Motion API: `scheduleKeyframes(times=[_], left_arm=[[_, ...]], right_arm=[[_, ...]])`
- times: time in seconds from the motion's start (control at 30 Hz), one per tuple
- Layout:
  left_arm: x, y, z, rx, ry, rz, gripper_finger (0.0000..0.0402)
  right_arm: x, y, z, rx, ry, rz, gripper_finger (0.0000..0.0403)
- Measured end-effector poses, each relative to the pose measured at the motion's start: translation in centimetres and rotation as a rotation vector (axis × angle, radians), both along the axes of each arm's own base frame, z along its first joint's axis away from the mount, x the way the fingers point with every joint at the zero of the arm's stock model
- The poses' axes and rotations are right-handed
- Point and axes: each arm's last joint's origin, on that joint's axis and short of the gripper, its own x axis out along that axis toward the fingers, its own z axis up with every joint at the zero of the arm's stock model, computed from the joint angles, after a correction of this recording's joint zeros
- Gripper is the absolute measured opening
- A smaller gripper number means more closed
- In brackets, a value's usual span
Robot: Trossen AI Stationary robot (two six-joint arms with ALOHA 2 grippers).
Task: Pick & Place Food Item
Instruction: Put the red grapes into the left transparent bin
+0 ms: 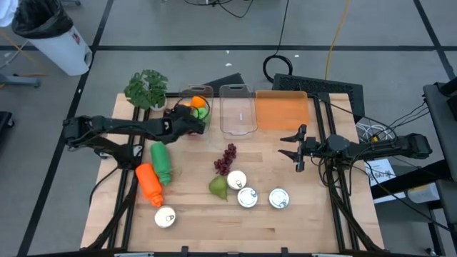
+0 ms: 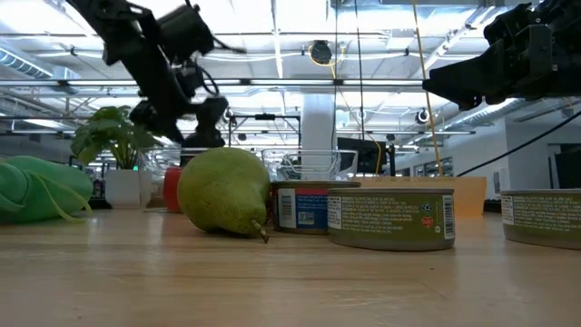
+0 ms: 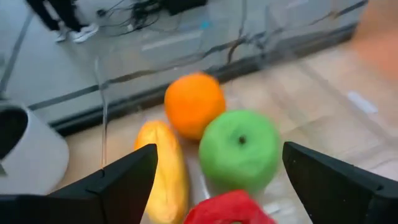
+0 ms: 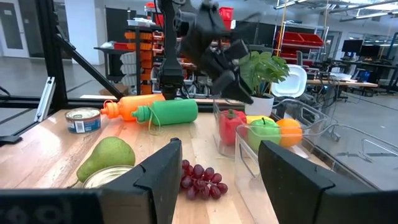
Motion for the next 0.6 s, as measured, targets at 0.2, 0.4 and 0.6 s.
scheduleKeyframes(times=[0.2, 0.4, 0.6], left_arm=[[-0.9, -0.6, 4.1, -0.016, -0.125, -0.160, 0.0366], [-2.6, -1.6, 7.3, -0.073, -0.253, -0.407, 0.0367], [-4.0, -2.4, 8.7, -0.049, -0.254, -0.594, 0.0368]], right_arm=[[0.0, 0.0, 0.0, 0.000, 0.000, 0.000, 0.0199], [0.0, 0.0, 0.0, 0.000, 0.000, 0.000, 0.0199], [0.0, 0.0, 0.0, 0.000, 0.000, 0.000, 0.0199]])
